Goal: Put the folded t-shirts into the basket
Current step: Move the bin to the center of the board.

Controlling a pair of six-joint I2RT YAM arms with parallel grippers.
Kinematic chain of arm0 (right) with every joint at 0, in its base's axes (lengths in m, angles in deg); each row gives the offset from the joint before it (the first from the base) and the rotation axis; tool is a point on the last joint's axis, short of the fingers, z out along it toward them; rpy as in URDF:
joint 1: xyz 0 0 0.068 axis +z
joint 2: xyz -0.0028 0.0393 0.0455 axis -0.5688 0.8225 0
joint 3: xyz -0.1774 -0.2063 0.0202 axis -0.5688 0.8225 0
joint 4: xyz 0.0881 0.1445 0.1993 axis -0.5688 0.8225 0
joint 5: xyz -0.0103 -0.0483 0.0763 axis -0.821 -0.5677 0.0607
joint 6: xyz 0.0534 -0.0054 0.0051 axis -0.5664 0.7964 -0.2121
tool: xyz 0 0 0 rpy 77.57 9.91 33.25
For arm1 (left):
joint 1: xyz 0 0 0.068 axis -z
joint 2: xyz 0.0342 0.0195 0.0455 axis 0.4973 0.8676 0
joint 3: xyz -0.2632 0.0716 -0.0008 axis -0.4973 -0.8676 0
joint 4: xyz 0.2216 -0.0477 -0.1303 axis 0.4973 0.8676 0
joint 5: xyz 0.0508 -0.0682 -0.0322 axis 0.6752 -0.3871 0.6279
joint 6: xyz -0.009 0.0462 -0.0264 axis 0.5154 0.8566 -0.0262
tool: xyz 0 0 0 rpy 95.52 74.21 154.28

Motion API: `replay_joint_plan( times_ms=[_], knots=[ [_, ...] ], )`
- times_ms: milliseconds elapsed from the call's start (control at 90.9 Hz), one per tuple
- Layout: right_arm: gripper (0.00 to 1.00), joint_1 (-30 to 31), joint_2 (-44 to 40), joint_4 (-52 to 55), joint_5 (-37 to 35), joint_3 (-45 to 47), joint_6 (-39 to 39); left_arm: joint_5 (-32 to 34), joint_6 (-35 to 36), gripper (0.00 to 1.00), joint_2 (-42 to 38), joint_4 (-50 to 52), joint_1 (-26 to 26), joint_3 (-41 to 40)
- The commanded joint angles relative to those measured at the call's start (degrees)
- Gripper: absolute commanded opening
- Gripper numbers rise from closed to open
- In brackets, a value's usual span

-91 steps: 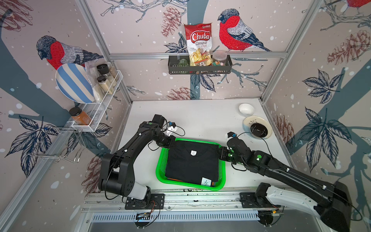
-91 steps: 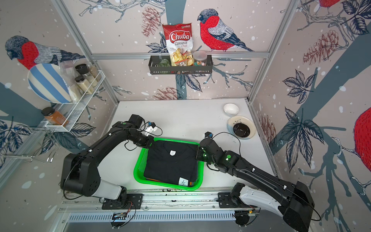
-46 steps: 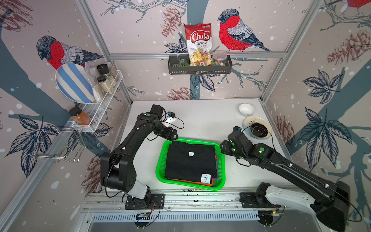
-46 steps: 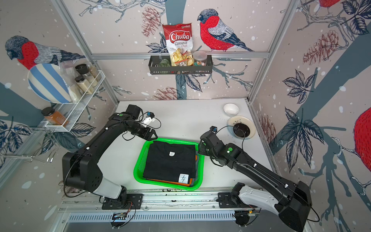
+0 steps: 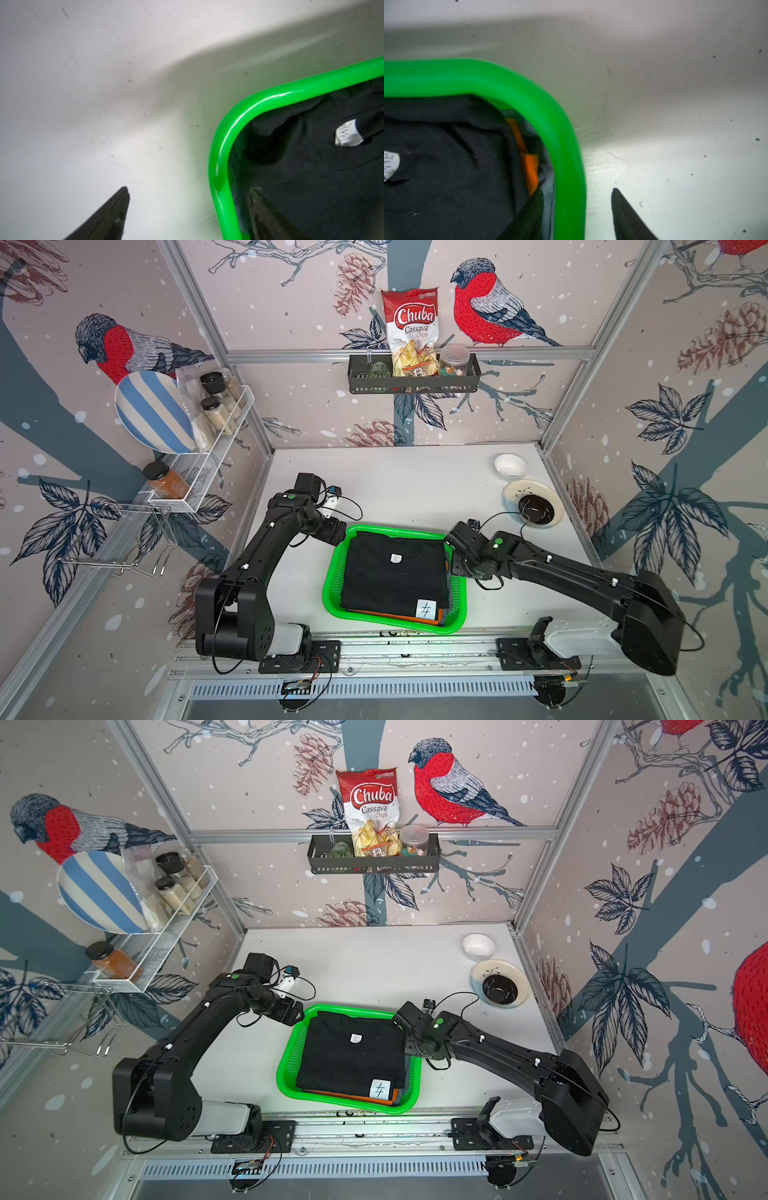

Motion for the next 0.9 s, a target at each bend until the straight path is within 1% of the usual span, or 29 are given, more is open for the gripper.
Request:
replay_joint_plan(
  times_ms=[0, 55, 132, 275, 319, 396, 484, 561, 627, 726, 825, 891],
  knots=[
    [0.41, -2.61, -0.07, -0.94, 1.18, 0.85, 1.92, 3.35, -1.09, 0.90, -1.79, -5.28, -0.78, -1.59],
    [0.38, -4.97, 0.19, -0.50, 1.42, 1.55, 3.83, 4.38, -1.38, 0.91, -1.93, -5.81, -1.42, -1.68],
    [0.33, -11.56, 0.61, 1.23, 2.46, 1.73, 9.06, 4.53, -1.91, 0.90, -2.01, -6.20, -2.89, -1.41],
    [0.31, -22.94, 0.32, 2.02, 6.22, -1.00, 19.61, 4.11, -2.61, 0.90, -2.38, -7.93, -5.73, -2.21],
    [0.27, -26.79, 1.12, 1.70, 7.99, -2.59, 21.51, 4.19, -2.74, 0.90, -2.34, -8.52, -6.28, -2.61],
    [0.16, -30.93, 3.82, -0.66, 10.60, -5.74, 23.34, 4.12, -2.73, 0.90, -2.01, -9.17, -7.05, -3.38],
    [0.10, -32.60, 8.01, -6.12, 12.16, -9.23, 23.11, 3.74, -2.53, 0.90, -1.48, -9.50, -7.85, -4.12],
    [0.09, -32.81, 13.07, -9.67, 13.05, -13.94, 21.92, 3.63, -2.39, 0.90, -0.88, -9.54, -8.40, -4.39],
    [0.09, -32.76, 19.10, -11.12, 13.24, -19.33, 22.10, 3.50, -2.34, 0.90, -0.64, -9.45, -8.70, -4.52],
    [0.11, -32.65, 28.24, -10.71, 15.83, -29.33, 27.30, 2.79, -2.26, 0.90, -0.46, -9.70, -8.82, -5.08],
    [0.11, -32.50, 38.43, -6.47, 18.95, -42.03, 33.80, 1.84, -2.24, 0.89, -0.21, -9.94, -8.81, -5.67],
    [0.13, -32.61, 43.85, -3.84, 18.14, -50.48, 36.29, 0.36, -2.17, 0.90, -0.19, -10.50, -8.86, -6.54]
  ],
)
